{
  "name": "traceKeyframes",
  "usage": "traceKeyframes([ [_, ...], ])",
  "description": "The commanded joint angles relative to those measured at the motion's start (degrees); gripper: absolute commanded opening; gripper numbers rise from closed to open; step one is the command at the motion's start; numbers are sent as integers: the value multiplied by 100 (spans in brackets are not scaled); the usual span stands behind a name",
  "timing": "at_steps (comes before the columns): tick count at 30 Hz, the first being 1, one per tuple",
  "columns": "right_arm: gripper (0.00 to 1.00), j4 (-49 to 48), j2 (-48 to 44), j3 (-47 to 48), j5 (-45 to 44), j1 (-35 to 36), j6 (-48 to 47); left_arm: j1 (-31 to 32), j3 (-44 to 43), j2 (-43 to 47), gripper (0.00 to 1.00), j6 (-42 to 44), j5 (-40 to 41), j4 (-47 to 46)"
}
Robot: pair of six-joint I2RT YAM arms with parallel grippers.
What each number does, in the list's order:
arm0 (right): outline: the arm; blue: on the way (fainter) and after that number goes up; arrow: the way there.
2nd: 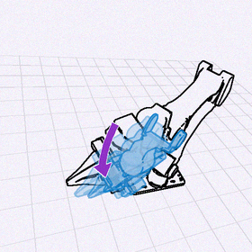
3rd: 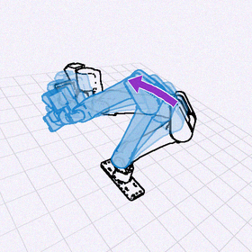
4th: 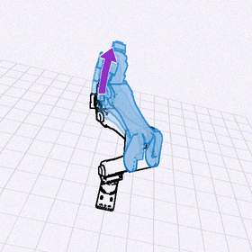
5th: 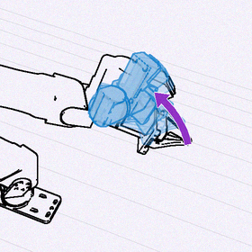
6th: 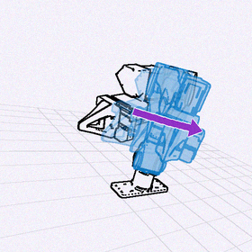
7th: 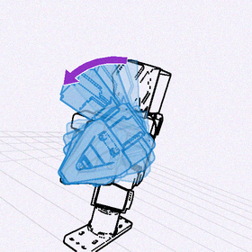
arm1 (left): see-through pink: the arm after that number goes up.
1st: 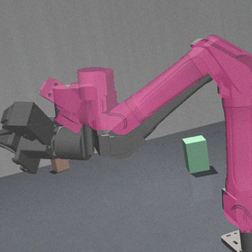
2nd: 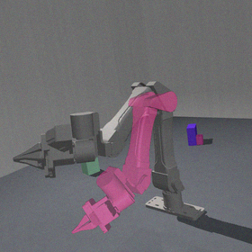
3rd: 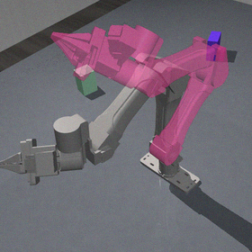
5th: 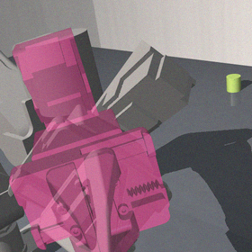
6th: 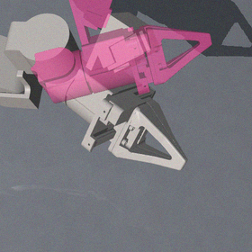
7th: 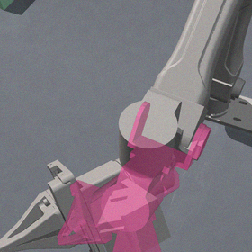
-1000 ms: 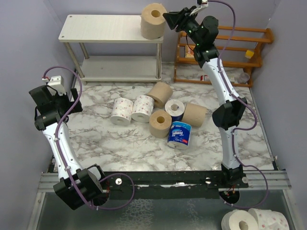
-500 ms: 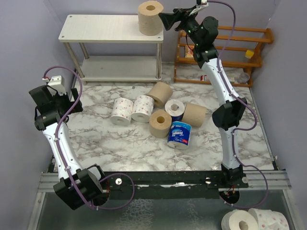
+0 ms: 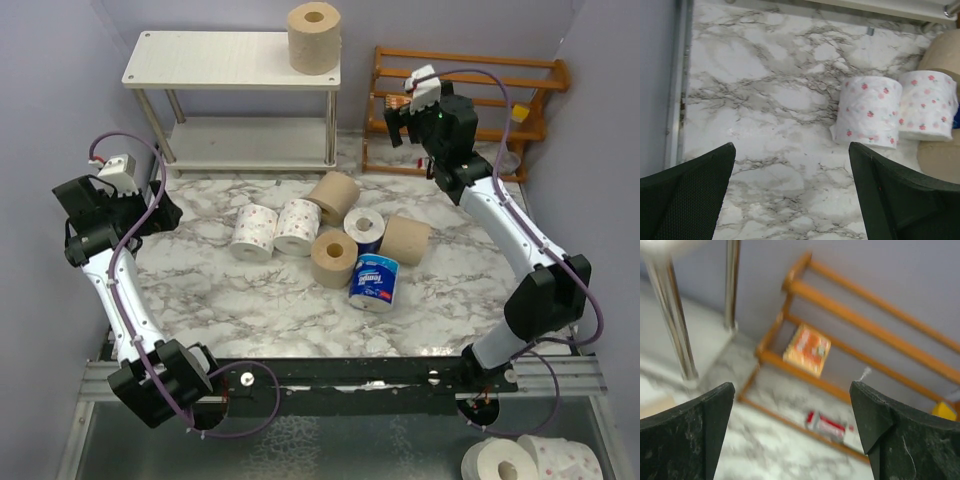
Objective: Place and organize the paper towels onto the shelf
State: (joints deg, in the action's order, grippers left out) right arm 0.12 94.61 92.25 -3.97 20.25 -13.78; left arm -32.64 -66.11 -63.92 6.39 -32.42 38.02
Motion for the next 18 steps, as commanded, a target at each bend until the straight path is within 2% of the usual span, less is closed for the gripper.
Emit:
traceKeyframes([
  [1, 97, 1398, -686, -1333, -225, 14, -1333, -45, -93, -143, 99, 209, -1548, 285],
  [5, 97, 2738, -1094, -1916, 1369, 5, -1349, -41, 37, -175, 99, 352, -2386, 397],
  [8, 97, 2909, -1202, -2235, 1782, 7, -1059, -29, -35, -237, 99, 324, -2265, 412],
  [13, 97, 2744, -1269, -2645, 2029, 5, -744, 195, -374, -730, 99, -86, -1015, 351],
  [16, 97, 2733, -1312, -2869, 1827, 8, -710, 1070, -846, -1325, 99, 112, 413, 845],
  [18, 91, 2684, -1466, -3081, 1722, 6, -695, 1879, -1075, -1725, 99, 390, 1472, 1232],
])
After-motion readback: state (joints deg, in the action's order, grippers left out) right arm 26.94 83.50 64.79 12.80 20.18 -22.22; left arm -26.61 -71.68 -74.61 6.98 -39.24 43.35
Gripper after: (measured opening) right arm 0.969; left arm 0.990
